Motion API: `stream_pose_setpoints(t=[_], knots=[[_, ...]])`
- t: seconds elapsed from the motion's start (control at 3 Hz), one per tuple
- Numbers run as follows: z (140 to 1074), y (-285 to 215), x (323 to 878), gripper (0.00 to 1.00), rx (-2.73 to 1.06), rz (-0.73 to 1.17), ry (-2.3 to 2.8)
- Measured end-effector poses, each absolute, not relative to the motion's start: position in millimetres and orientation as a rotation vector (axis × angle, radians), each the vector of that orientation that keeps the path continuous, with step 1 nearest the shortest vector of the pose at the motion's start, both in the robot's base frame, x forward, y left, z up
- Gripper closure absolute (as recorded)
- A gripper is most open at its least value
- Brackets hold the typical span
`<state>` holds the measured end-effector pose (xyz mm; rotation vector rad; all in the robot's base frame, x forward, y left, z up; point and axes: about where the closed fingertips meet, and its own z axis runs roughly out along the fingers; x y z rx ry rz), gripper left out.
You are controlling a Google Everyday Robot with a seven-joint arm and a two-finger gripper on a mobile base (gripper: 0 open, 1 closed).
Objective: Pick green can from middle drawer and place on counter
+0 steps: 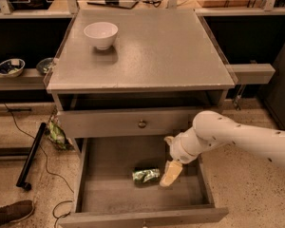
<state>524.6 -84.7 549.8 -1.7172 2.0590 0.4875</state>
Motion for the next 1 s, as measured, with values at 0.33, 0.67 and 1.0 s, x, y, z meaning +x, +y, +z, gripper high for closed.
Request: stream_pose_setpoints(t=[0.33,0.67,1.0], knots=[[514.5,-73.5,521.6,0.00,-1.668,0.544,2.076],[514.2,-73.4,521.5,0.00,-1.668,0.545,2.076],[504.5,-68.8,522.0,0.00,-1.646,0.544,2.079]])
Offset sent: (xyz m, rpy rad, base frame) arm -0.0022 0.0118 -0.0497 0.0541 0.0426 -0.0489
